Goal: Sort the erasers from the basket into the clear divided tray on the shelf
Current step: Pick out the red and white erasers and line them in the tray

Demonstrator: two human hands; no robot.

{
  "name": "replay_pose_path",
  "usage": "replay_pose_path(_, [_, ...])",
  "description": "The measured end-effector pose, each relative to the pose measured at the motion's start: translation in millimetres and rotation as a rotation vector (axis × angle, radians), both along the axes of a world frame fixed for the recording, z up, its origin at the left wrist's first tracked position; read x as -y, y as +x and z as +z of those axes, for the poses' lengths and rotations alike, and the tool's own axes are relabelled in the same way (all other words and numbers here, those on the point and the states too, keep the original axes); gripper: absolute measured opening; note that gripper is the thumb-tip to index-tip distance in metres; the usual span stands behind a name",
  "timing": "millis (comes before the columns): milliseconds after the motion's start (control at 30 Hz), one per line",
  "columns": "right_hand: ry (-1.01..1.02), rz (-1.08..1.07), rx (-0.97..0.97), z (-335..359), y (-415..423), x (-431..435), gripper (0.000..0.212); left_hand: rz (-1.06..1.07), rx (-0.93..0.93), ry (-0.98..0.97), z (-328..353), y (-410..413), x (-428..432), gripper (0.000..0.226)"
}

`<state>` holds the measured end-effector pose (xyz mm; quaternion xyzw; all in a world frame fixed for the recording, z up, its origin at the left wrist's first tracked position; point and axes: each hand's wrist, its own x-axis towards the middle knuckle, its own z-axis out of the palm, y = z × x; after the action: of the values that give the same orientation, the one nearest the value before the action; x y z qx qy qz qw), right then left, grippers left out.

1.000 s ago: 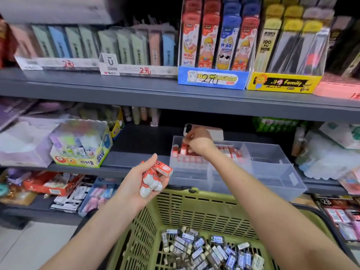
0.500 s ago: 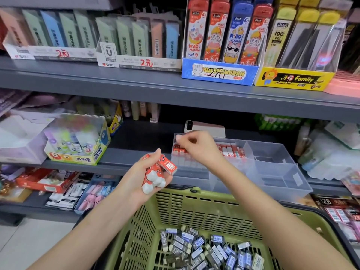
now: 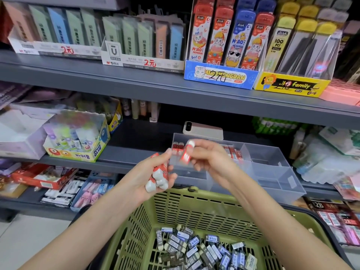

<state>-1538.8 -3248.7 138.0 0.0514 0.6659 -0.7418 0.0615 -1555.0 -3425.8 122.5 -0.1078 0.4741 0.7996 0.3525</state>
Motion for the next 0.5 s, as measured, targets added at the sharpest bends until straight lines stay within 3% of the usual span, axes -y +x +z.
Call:
replay_pose_path(67, [0.155,-0.213,-0.011,-0.4,-23.1,-13.4,0.026,0.082,0.116,0.059,1.4,-2.0,3.5,0.033])
replay_pose_path(100, [0.33,-0.288,-0.003,-1.7,-34.9,-17.5,0.028,0.103,0.153,0.089,1.8,-2.9,5.1,0.031])
replay_pose_path(167, [0.787,-0.29,0.036,-7.7,-54.5,-20.1,0.027,0.119,0.197,0.126,3.5,-3.9,6.6,0.027])
replay_pose_path(233, [1.088,-0.187,0.087,-10.5,-68.4,-16.1,0.03,0.111,0.214,0.149,5.4,-4.6,6.8,0.026])
replay_pose_path(300, [1.183,-0.131,0.118,-9.0,-78.1,-9.4,0.031,0.11,0.226,0.178,6.9,-5.3,6.7,0.027])
replay_pose_path(433, [1.134,-0.12,0.165,-5.8,-82.6,-2.9,0.019,0.131,0.23,0.234,8.7,-6.0,7.7,0.03])
replay_pose_path(500, [1.201,-0.097,0.156,-8.5,-82.2,-2.5,0.02,0.153,0.223,0.254,10.0,-5.7,7.8,0.031])
